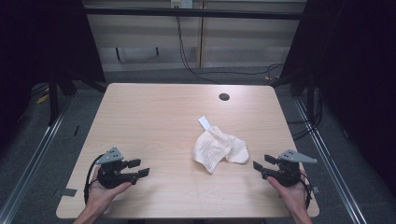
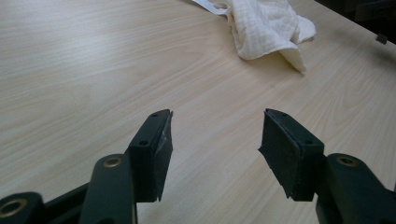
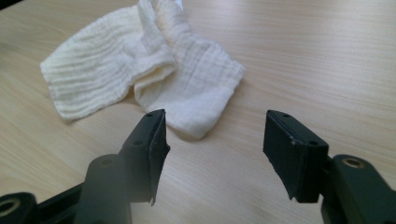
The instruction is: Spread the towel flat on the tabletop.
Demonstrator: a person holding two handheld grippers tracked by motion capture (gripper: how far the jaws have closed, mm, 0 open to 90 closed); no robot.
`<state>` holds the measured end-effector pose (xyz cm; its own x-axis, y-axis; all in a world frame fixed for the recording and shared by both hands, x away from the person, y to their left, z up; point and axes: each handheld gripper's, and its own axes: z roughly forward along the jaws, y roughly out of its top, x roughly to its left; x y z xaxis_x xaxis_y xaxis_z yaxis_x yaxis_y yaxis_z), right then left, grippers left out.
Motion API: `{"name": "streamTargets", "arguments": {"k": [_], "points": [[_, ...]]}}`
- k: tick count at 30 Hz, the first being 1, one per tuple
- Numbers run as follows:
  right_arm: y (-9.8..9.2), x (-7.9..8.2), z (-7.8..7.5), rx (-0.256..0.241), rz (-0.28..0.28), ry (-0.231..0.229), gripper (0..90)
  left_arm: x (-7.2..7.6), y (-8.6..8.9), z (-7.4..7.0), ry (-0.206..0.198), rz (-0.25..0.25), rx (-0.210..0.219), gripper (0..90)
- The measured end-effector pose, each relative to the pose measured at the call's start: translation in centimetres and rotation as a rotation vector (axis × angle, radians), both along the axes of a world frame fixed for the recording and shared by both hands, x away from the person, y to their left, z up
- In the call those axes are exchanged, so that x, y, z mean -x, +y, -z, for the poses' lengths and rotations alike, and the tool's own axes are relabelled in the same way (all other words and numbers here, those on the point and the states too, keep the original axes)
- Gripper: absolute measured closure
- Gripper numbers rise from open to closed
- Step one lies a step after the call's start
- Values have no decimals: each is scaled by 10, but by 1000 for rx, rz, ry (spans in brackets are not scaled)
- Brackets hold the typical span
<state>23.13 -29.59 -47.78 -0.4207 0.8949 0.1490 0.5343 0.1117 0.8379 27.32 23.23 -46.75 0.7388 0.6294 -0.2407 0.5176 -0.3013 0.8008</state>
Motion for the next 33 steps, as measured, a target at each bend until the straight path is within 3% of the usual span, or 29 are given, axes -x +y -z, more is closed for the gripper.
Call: {"name": "streamTargets", "arguments": {"k": [4, 7, 15, 19, 24, 33], "points": [[2, -5, 0, -14, -34, 12, 452, -1, -1, 0, -1, -1, -6, 450], [5, -10, 0, 9, -59, 27, 484, -3, -3, -2, -5, -1, -15, 463], [11, -20, -6, 3, -122, 49, 509, -1, -6, -3, -12, 31, -13, 531], [18, -21, -9, 6, -172, 67, 506, 1, -5, -5, -15, 56, 3, 552], [23, -26, -15, 14, -176, 58, 493, 1, -2, -6, -13, 61, 28, 623], [47, -77, -21, 8, -222, 50, 457, -4, -8, -5, 2, 67, 4, 600]]}}
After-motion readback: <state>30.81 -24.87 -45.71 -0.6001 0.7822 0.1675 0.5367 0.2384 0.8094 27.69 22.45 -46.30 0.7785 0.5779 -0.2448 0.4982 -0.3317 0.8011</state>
